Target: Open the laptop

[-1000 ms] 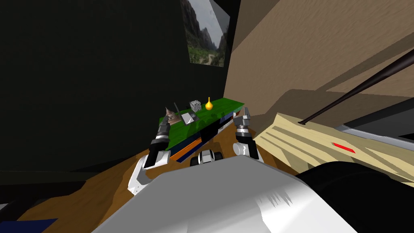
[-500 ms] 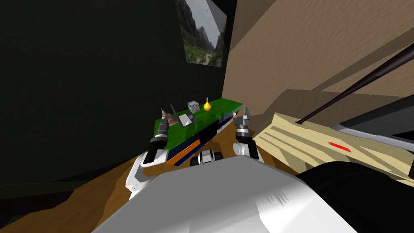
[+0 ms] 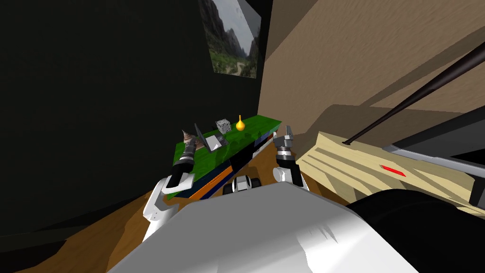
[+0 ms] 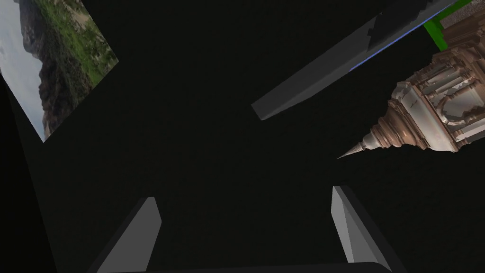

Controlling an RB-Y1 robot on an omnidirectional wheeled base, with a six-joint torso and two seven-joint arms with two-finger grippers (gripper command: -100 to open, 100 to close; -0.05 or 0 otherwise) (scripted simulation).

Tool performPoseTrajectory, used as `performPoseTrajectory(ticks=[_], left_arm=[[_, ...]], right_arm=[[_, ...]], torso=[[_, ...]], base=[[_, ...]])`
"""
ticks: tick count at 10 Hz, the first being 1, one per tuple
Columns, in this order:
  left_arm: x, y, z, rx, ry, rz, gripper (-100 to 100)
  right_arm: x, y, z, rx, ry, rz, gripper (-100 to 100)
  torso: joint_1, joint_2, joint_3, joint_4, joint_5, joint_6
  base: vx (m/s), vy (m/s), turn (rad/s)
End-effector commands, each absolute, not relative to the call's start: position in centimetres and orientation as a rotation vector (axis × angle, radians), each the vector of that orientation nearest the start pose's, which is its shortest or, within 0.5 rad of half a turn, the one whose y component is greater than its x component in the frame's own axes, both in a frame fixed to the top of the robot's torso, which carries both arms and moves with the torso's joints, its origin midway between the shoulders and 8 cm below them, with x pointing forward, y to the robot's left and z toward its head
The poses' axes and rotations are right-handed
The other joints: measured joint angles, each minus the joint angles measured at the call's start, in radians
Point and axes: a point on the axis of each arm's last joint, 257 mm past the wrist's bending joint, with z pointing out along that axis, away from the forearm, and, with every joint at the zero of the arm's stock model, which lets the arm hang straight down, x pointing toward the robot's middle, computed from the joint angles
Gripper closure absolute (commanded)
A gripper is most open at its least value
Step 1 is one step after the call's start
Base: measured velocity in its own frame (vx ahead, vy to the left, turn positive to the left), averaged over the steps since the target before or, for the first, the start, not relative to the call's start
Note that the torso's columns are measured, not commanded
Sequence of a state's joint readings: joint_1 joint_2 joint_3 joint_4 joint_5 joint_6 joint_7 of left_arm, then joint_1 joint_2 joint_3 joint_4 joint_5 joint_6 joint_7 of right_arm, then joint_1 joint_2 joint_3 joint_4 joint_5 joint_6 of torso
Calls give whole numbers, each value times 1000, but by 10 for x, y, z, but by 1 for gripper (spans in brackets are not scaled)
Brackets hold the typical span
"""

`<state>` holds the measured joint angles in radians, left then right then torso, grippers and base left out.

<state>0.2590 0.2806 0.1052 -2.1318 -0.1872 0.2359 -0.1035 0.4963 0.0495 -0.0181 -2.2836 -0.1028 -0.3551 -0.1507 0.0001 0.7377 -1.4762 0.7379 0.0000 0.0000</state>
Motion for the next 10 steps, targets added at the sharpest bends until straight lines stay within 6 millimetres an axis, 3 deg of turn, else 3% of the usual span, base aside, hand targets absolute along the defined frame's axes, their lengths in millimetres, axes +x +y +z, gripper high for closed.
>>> performPoseTrajectory(ticks=[1, 7, 10], left_arm=[[469, 369, -110, -819, 1305, -609, -100], [474, 409, -125, -873, 1360, -462, -100], [465, 405, -120, -888, 1341, -450, -100]], right_arm=[[362, -304, -2, 925, 541, 1458, 0], [362, -304, -2, 925, 541, 1458, 0], [362, -304, -2, 925, 541, 1458, 0]], torso=[[0, 0, 0, 0, 0, 0], [0, 0, 0, 0, 0, 0], [3, 1, 1, 0, 1, 0]], base=[[66, -31, -58], [57, -30, -56], [34, 36, -84]])
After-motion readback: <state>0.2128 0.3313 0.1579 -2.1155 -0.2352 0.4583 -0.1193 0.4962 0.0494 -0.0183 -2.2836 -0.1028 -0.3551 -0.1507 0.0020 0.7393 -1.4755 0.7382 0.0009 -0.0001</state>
